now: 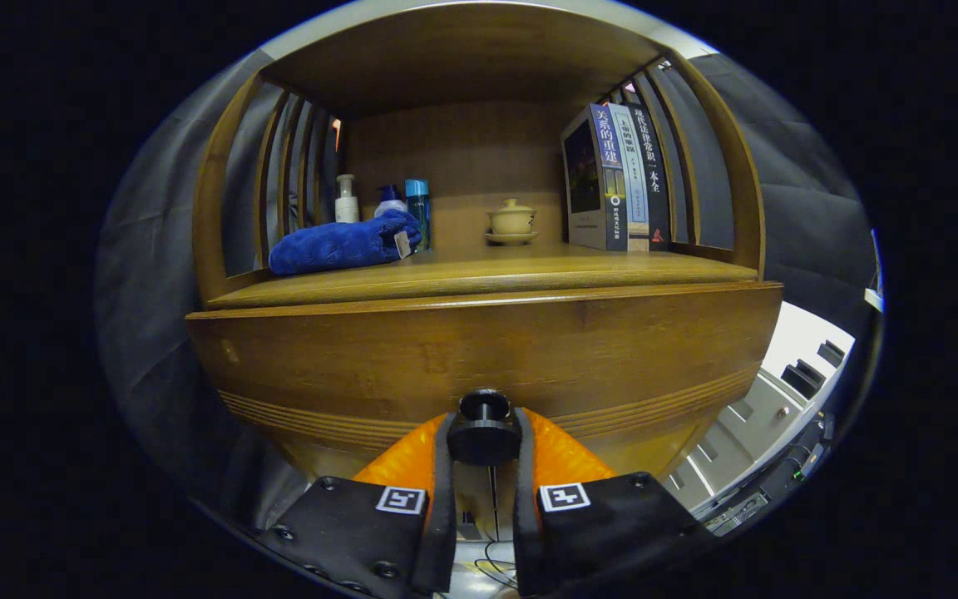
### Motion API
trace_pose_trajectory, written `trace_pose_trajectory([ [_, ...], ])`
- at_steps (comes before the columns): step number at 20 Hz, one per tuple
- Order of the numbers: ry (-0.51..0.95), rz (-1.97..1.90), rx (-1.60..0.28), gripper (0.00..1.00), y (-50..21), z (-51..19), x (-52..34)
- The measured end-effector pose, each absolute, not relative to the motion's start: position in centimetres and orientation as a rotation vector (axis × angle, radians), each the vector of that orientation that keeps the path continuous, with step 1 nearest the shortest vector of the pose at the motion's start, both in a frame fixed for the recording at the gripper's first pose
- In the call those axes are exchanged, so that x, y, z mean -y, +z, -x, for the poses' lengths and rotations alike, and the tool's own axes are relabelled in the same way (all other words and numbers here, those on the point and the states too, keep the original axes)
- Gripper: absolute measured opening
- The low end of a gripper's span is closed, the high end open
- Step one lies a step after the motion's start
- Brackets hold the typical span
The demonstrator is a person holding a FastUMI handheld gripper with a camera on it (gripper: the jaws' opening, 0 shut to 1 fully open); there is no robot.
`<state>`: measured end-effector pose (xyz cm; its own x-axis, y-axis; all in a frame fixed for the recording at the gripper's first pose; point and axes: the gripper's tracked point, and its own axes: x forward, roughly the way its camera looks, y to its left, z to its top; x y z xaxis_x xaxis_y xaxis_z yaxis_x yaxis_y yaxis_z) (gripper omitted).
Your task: Pull open the drawer, take out the items inside it, and place them on the countertop above the cabinet.
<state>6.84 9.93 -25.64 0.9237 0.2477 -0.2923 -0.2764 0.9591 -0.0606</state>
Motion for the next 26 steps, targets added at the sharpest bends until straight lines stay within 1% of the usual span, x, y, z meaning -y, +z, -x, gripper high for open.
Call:
trace_pose_trajectory([
  [15,0.232,0.101,-0.277,0.37,-25.4,-0.5,-8.2],
  [26,0.246,0.095,-0.313,0.36,-25.8,4.9,-6.7],
])
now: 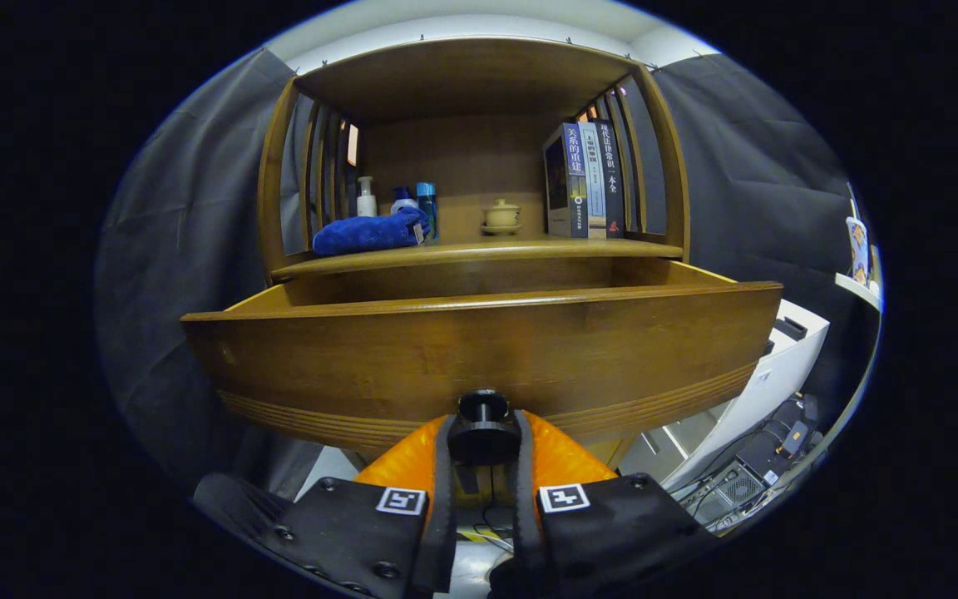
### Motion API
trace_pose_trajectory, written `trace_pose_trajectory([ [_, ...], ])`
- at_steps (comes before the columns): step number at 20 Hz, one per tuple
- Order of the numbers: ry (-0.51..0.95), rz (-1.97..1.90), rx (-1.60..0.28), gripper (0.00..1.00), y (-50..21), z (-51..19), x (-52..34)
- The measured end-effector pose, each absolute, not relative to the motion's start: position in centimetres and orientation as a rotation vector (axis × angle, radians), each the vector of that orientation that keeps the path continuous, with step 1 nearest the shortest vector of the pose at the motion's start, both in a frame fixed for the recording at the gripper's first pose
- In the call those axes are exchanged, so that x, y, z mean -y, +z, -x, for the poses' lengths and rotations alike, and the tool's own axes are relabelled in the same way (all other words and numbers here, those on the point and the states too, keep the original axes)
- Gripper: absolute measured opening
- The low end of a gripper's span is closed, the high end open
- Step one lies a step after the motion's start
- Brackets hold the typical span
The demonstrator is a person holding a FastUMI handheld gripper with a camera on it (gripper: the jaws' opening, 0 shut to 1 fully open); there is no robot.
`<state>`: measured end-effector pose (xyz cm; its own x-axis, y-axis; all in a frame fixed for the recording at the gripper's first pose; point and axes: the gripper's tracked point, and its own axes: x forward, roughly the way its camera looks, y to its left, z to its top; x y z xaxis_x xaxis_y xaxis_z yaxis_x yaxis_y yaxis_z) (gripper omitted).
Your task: Pull open the drawer, take out the items inside it, and place them on the countertop above the cabinet.
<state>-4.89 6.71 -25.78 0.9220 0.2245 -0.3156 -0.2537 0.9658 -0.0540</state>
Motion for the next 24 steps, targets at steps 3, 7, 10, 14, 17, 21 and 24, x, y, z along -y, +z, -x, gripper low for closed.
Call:
trace_pose_trajectory([
  [3,0.254,0.119,-0.312,0.36,-25.9,5.3,-6.5],
  [7,0.264,0.124,-0.330,0.44,-26.0,5.5,-6.6],
  [10,0.274,0.122,-0.313,0.62,-23.8,5.4,-6.8],
  [14,0.298,0.075,-0.285,0.99,-19.7,5.2,-7.5],
  [17,0.321,0.057,-0.276,0.98,-17.0,4.7,-8.3],
  [21,0.294,0.008,-0.359,0.97,-15.9,4.3,-8.3],
  [24,0.336,-0.044,-0.350,0.99,-13.6,3.6,-9.7],
])
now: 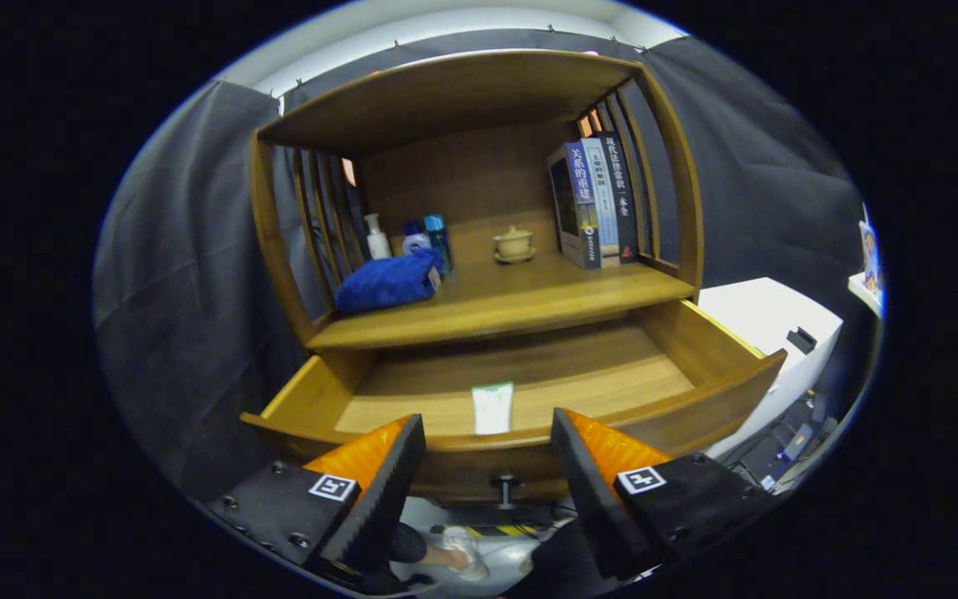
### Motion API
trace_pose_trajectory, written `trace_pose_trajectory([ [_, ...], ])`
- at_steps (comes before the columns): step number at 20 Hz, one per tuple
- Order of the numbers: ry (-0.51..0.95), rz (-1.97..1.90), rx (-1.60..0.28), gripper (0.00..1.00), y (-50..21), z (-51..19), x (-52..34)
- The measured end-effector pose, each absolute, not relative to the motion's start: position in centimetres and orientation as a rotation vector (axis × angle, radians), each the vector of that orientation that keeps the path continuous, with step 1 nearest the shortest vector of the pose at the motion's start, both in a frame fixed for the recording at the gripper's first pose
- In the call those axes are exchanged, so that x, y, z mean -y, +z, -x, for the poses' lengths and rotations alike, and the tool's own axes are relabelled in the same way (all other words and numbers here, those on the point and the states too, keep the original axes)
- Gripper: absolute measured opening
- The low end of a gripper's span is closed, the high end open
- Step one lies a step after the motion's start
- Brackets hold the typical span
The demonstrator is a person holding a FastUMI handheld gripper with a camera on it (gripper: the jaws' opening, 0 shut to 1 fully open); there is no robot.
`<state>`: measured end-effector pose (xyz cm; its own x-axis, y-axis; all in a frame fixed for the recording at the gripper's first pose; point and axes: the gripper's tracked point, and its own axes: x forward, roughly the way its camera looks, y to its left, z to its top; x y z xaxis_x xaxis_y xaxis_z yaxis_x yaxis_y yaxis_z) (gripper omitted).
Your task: Pull open the drawer, take out the items inside it, and place them on the countertop above the cabinet.
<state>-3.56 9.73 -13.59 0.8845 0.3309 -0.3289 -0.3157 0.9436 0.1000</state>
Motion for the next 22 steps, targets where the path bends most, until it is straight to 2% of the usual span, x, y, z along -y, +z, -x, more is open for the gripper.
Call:
trace_pose_trajectory([
  [6,0.302,0.076,-0.422,0.99,-14.3,-2.0,-11.1],
  [9,0.339,0.109,-0.547,0.99,-16.5,-4.9,-12.8],
  [14,0.308,0.211,-0.753,0.99,-20.5,-9.1,-13.3],
  [22,0.271,0.204,-1.118,0.99,-26.7,-8.3,-14.2],
])
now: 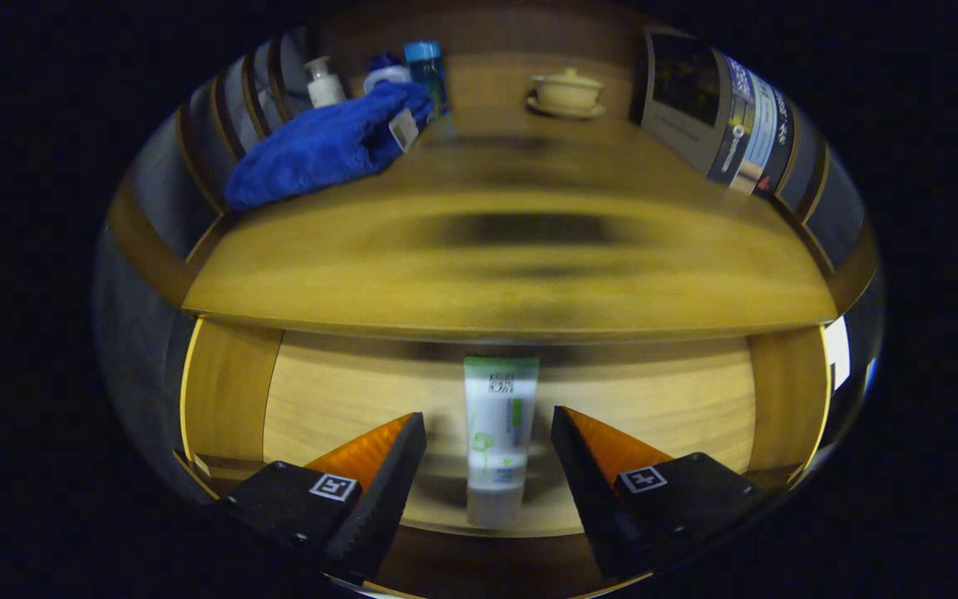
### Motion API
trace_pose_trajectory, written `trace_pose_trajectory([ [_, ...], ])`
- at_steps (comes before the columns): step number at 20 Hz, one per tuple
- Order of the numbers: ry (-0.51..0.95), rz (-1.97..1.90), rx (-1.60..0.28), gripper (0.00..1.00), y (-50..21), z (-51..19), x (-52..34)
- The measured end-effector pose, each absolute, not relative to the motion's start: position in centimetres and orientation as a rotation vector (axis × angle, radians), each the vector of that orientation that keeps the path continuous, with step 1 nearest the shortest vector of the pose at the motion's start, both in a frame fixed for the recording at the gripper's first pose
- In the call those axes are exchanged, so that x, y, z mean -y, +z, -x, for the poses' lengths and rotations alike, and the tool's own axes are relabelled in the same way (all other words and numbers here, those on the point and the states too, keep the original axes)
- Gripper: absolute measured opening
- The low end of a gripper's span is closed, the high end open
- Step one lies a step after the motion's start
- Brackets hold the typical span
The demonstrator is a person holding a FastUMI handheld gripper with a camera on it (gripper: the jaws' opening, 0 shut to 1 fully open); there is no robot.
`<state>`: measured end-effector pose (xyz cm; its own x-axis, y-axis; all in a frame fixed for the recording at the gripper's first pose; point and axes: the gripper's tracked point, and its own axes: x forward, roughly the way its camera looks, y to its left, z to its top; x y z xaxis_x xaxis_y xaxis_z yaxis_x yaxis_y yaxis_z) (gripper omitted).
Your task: Pull open the drawer, take out the items inside it, and place them on the countertop above the cabinet.
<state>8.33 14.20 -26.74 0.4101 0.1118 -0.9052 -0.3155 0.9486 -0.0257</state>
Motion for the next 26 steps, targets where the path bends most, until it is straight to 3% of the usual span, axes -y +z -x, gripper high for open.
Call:
trace_pose_trajectory([
  [8,0.159,0.234,-1.259,0.68,-29.5,-8.1,-12.9],
  [15,0.282,0.205,-1.174,0.41,-25.7,-7.1,-15.9],
  [22,0.421,0.179,-1.023,0.41,-18.9,-5.9,-19.7],
  [23,0.436,0.188,-0.983,0.40,-20.8,-4.1,-19.7],
  [26,0.464,0.209,-0.882,0.40,-15.8,-5.8,-19.4],
])
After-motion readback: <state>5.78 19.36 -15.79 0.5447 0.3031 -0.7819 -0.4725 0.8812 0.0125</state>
